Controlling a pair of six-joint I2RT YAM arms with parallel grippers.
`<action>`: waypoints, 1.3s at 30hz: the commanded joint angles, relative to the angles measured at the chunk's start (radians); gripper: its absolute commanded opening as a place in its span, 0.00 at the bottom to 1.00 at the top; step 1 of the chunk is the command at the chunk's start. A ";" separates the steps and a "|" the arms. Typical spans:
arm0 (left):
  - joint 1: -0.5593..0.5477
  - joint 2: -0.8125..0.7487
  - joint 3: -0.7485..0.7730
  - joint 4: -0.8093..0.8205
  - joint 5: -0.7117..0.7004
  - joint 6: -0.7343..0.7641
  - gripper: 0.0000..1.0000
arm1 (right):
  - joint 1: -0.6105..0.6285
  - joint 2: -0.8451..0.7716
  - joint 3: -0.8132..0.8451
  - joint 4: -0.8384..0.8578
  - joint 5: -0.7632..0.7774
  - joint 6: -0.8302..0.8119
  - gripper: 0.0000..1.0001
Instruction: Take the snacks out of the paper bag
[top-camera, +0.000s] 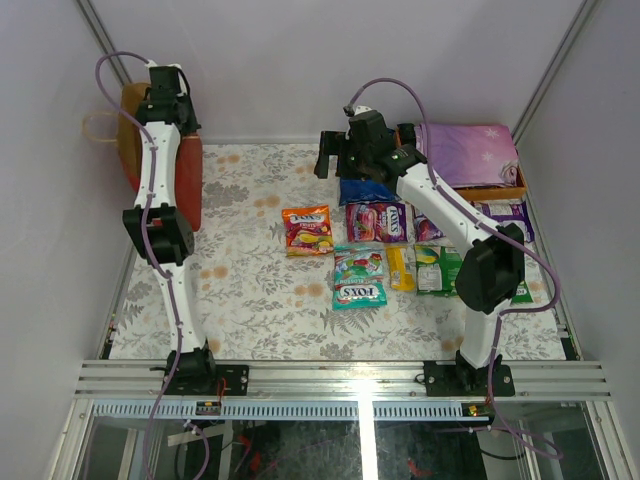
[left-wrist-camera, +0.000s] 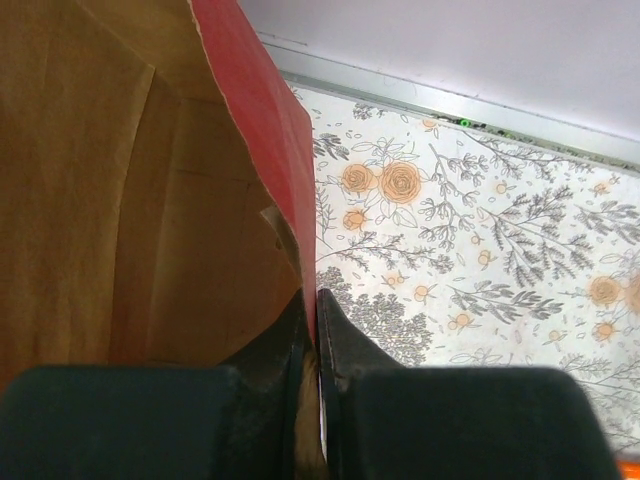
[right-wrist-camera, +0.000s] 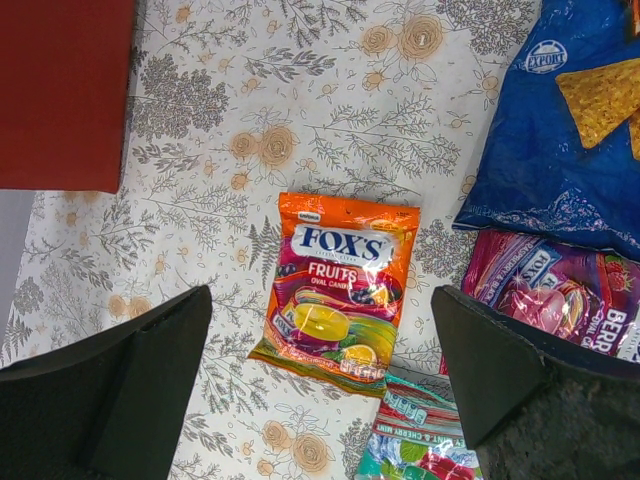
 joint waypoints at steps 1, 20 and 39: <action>-0.025 0.000 -0.005 0.017 -0.012 0.081 0.07 | -0.004 0.011 0.035 0.019 -0.005 -0.010 0.99; -0.054 -0.251 -0.067 0.019 -0.069 0.125 1.00 | -0.005 -0.175 -0.043 0.019 0.085 -0.037 0.99; -0.136 -0.990 -0.705 0.408 0.265 -0.116 1.00 | -0.005 -0.461 -0.290 0.169 0.051 -0.026 1.00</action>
